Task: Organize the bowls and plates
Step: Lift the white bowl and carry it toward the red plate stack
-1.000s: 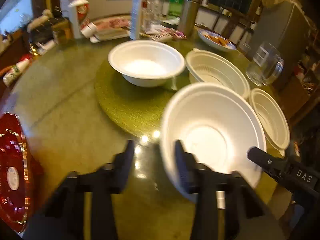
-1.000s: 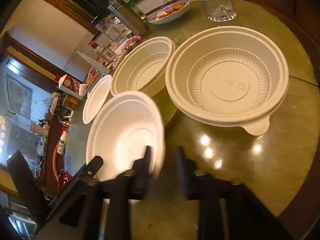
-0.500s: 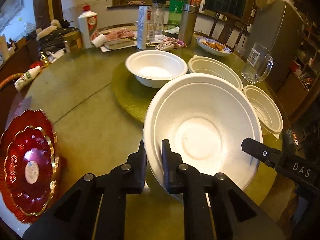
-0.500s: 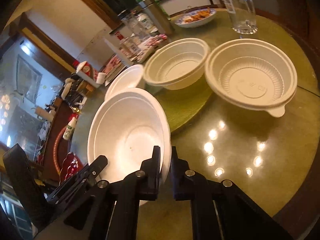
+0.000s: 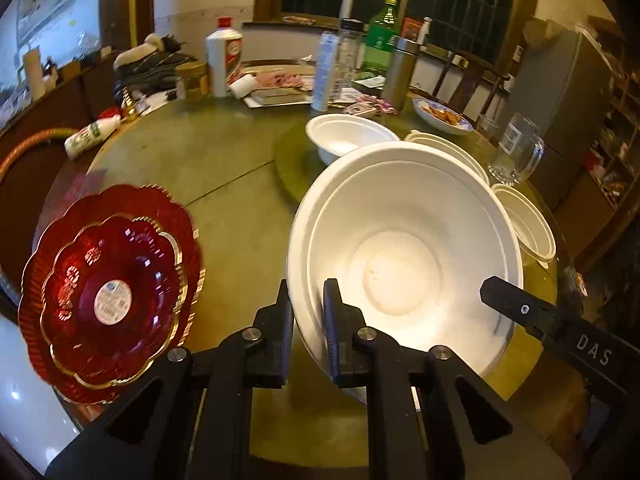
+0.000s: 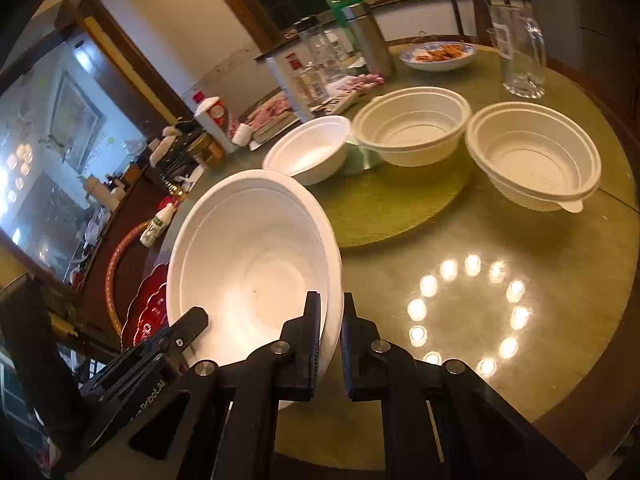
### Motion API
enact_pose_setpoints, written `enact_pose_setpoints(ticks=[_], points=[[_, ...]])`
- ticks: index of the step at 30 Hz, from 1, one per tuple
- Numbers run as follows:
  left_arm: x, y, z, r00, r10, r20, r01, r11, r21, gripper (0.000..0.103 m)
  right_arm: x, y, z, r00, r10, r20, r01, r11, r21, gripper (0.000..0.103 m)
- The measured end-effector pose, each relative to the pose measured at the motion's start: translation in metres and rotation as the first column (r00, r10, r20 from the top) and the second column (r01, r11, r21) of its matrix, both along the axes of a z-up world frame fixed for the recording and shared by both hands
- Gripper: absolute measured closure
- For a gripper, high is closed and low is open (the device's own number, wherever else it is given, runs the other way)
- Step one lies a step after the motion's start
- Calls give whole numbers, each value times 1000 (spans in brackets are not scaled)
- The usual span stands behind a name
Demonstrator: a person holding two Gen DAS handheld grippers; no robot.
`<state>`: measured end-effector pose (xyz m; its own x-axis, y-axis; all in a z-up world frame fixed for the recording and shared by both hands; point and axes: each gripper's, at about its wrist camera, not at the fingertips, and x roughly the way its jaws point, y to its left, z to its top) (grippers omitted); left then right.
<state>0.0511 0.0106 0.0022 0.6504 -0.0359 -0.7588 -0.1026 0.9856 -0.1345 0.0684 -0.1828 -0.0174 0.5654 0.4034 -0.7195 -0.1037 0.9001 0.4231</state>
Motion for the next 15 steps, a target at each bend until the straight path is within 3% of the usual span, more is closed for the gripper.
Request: enact_pose_setpoints(ticks=[15], points=[[-21,30,8,997,59,44,-60,998,0,91,-7,37,13,998,58,38,-57,998,-24,94]])
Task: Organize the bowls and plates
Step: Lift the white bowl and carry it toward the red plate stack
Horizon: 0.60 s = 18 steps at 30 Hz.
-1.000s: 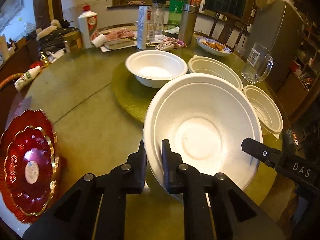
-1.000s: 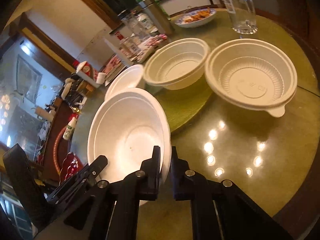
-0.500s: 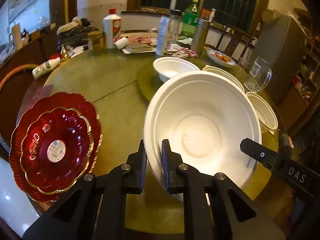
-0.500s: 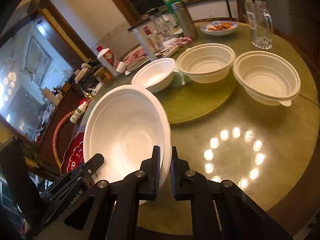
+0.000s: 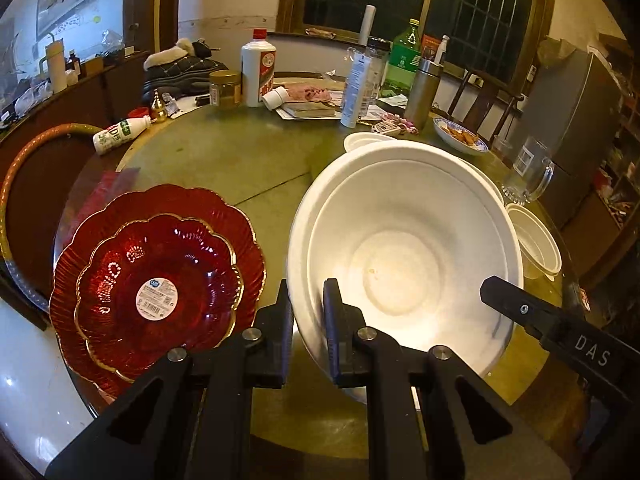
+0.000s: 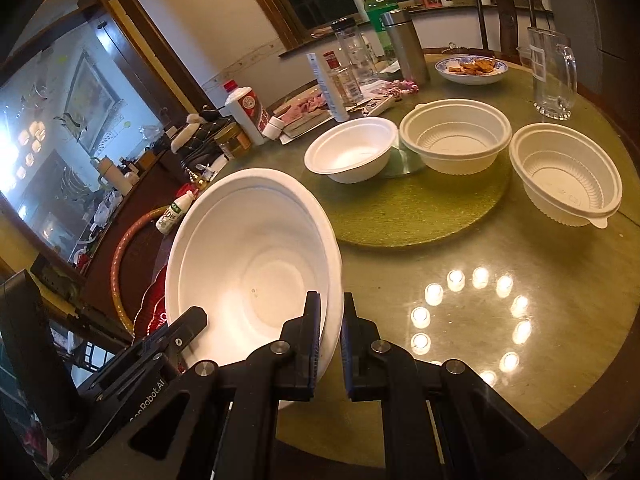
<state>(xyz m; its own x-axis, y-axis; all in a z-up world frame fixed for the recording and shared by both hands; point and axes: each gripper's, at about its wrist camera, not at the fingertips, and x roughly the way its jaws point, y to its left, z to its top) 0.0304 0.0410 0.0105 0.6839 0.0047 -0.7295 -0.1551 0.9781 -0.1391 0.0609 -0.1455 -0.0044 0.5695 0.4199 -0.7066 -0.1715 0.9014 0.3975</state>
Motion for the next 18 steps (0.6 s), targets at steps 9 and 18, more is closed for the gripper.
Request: enact_pose_setpoints(ticks=[9,18], points=[[-9,16,1,1000,31,1,-31,999,-13,91,-3,18,4,999,32,20,-31,999,-17,94],[-19,40,7,997,75,12,-75,997,-18,91,-5,43,11,996,77,38,-76,997,-23,94]])
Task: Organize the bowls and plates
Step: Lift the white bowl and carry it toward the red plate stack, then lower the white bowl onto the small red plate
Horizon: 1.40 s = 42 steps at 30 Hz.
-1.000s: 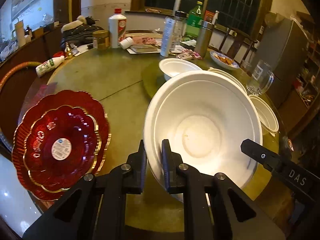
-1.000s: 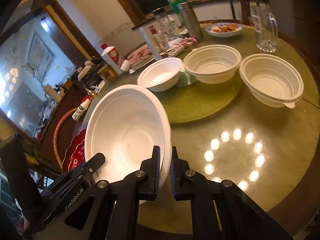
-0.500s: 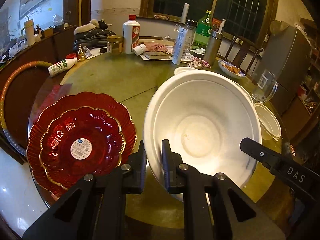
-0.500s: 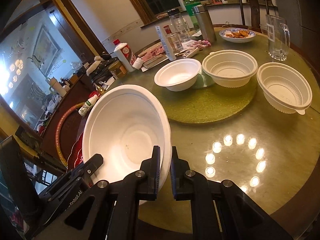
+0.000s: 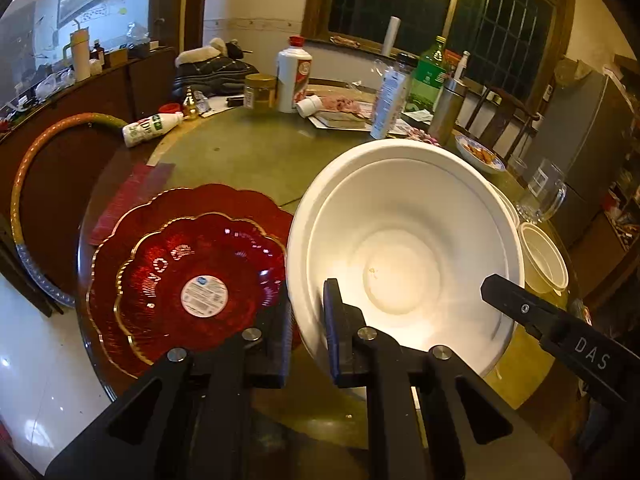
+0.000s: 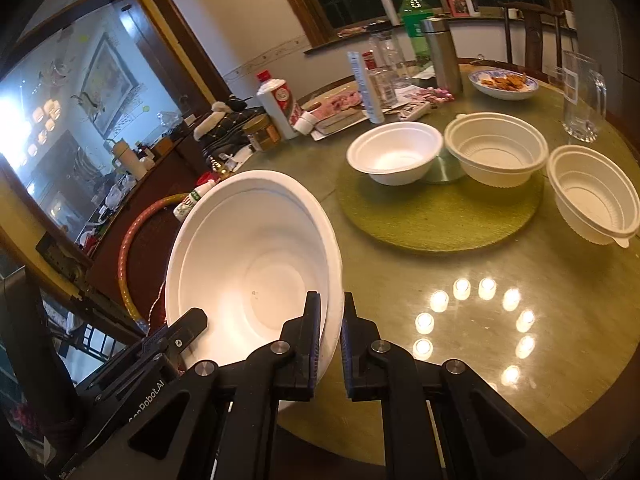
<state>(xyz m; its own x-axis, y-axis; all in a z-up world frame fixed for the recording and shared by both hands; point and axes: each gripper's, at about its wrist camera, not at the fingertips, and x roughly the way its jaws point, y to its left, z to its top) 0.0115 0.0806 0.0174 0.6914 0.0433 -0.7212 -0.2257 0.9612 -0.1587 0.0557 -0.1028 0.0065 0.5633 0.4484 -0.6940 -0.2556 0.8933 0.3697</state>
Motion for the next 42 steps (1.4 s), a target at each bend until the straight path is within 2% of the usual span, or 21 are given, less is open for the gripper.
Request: enact_pose_setpoints(ticks=[15,24,42], points=[[-16,41,0,996,88,5,-88,996,-15,91,0,47,3,997,77,7,-77,997,1,94],[-26,70,6,988,155,24,-155,988,2,91,2,80,7,990,137,17,-138,990,14,94],[-25,94,-14,975,218,-37,-217,976,30,91,18,118,-21,978,198,-57,-198,980,10,94]])
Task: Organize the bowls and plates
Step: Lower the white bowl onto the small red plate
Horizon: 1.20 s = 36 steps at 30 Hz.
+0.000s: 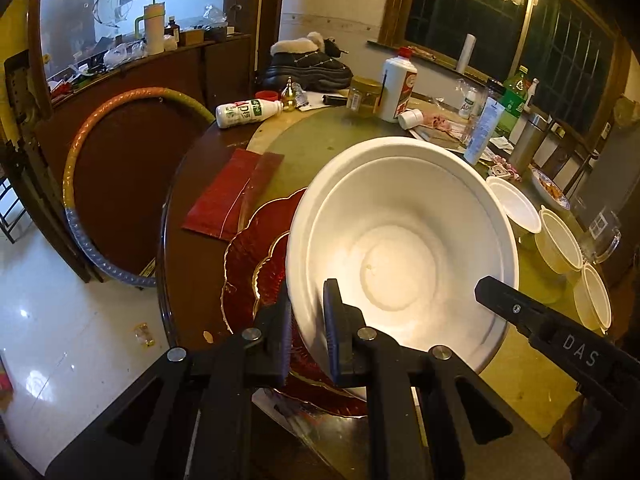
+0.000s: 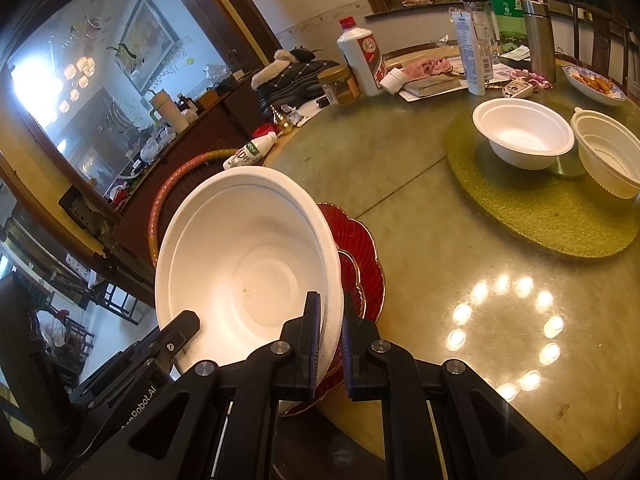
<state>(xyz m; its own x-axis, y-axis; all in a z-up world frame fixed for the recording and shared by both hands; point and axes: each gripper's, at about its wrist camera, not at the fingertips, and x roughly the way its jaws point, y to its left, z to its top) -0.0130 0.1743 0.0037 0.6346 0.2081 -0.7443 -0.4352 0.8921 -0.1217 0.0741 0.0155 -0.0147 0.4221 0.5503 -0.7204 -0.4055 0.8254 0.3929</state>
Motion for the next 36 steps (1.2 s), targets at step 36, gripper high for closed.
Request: enact_pose_setpoints(ticks=[36], points=[[4,17,-18,998,31,-62,-31,999,-6,91,3,34,-19,998,47,-31,-51,993,-111,92]])
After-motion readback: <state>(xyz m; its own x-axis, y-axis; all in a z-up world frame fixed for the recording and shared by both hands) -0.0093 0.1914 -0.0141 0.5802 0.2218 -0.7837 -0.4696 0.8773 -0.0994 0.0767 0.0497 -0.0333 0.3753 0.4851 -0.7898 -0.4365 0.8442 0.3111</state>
